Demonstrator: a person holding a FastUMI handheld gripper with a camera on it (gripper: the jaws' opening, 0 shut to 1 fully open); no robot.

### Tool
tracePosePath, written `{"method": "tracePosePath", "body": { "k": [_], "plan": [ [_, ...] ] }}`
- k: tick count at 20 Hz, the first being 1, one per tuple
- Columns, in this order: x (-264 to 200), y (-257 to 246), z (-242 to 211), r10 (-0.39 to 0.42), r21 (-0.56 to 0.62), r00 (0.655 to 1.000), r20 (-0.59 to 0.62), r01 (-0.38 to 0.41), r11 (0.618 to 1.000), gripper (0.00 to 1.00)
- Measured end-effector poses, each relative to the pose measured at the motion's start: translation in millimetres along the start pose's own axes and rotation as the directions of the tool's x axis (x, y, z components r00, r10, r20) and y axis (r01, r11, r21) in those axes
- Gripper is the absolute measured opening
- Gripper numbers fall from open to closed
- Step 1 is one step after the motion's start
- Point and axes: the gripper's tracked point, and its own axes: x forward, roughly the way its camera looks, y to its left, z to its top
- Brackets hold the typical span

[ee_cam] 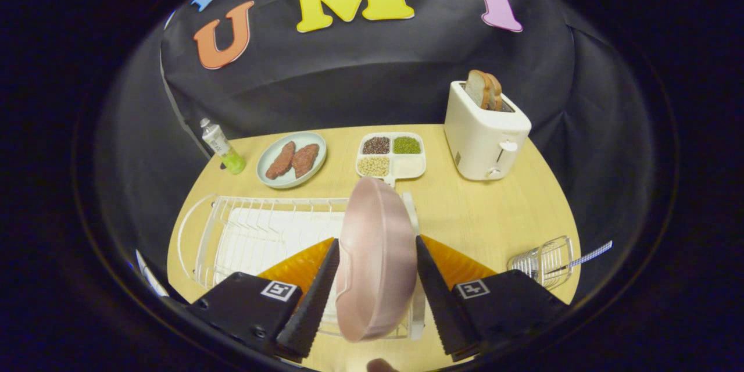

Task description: Take the plate from the dish rack, then take the spoon from the basket and place it into the plate.

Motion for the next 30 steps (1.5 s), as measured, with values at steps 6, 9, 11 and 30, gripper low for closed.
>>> {"method": "tracePosePath", "body": {
  "k": [6, 9, 11, 30],
  "plan": [
    [-4.3, -6.5, -6.7, -0.128, 0.037, 0.991, -0.04, 0.129, 0.991, 0.36],
    [-11.5, -3.5, -3.2, -0.183, 0.017, 0.982, -0.037, 0.183, 0.983, 0.33],
    [-18.3, -2.8, -0.1, -0.237, -0.01, 0.971, -0.036, 0.237, 0.971, 0.32],
    [-127.1, 16.2, -44.3, -0.09, -0.021, 0.993, 0.081, 0.092, 0.996, 0.3]
  ]
}}
